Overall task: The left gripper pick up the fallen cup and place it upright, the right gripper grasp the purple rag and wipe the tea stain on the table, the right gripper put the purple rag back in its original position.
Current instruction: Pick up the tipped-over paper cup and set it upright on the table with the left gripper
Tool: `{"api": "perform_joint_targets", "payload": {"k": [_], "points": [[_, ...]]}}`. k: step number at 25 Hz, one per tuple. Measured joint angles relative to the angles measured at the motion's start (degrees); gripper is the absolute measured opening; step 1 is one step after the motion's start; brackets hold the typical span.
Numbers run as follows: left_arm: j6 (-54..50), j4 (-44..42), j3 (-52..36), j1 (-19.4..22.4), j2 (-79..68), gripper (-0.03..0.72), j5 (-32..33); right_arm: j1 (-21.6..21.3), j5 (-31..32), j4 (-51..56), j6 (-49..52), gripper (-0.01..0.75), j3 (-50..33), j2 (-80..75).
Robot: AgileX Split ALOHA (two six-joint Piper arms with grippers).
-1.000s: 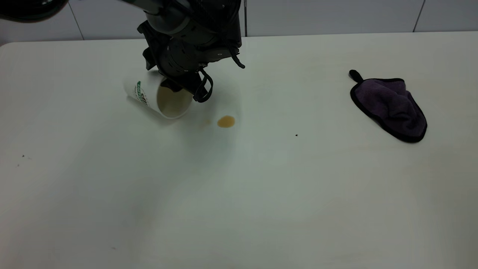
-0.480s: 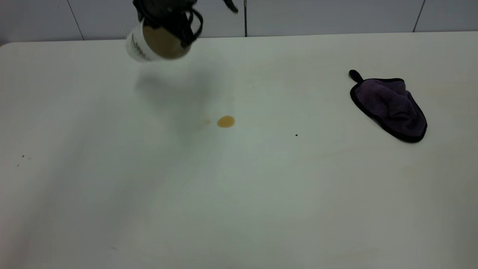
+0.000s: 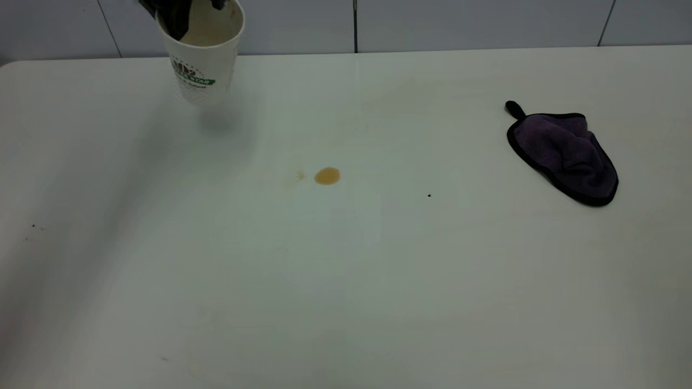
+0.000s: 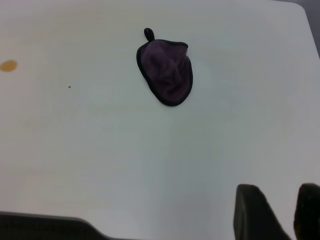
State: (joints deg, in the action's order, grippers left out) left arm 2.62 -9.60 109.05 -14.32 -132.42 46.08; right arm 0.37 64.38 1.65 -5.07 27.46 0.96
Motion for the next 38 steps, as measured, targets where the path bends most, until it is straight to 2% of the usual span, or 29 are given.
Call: {"api": "perform_joint_targets", "payload": {"k": [4, 7, 20, 26, 29, 36, 38], "points": [[6.00, 9.97, 0.00, 5.24, -1.08, -0.017, -0.11, 0.00, 0.00, 0.00, 0.00, 0.239, 0.00, 0.00], [8.80, 14.75, 0.00, 7.04, -2.81, -0.017, -0.39, 0.00, 0.00, 0.00, 0.00, 0.239, 0.00, 0.00], [9.78, 19.22, 0.00, 7.39, -9.46, -0.008, -4.41, 0.00, 0.00, 0.00, 0.00, 0.239, 0.00, 0.00], [10.01, 19.59, 0.00, 7.39, -10.39, 0.044, -5.05, 0.00, 0.00, 0.00, 0.00, 0.239, 0.00, 0.00], [10.01, 19.60, 0.00, 7.39, -10.39, 0.132, -5.26, 0.00, 0.00, 0.00, 0.00, 0.239, 0.00, 0.00], [11.37, 18.63, 0.00, 7.41, -9.46, 0.559, -5.18, 0.00, 0.00, 0.00, 0.00, 0.239, 0.00, 0.00], [11.41, 18.51, 0.00, 7.52, -7.29, 0.642, -4.57, 0.00, 0.00, 0.00, 0.00, 0.239, 0.00, 0.00]]}}
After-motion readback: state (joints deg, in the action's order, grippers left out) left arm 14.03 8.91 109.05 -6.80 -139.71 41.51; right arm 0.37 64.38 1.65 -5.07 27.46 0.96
